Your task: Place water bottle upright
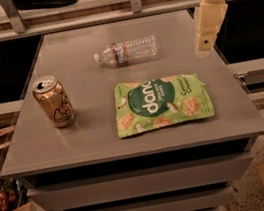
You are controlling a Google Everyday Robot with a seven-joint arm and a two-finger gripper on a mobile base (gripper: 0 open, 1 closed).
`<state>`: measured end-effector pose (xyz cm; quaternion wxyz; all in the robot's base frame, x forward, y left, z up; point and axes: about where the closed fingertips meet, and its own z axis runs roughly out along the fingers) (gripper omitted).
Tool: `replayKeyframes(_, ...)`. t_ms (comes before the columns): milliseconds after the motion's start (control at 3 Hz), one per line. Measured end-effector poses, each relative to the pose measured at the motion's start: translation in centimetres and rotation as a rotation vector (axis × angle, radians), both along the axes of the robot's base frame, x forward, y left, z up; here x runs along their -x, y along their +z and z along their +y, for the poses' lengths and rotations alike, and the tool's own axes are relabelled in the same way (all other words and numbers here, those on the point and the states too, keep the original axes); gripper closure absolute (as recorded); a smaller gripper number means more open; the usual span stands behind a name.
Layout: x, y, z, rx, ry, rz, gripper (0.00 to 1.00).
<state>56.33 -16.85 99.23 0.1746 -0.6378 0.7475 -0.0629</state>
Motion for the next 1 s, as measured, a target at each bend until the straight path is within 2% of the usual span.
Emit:
replayKeyframes(333,0.0,0.0,0.0,0.0,0.0,-0.001,0.0)
replayKeyframes(667,-1.9,-0.1,2.2,-0.008,0.043,-0.026,0.0)
replayKeyframes(1000,-5.1,-0.6,5.4,0.019,0.117,-0.03,0.0)
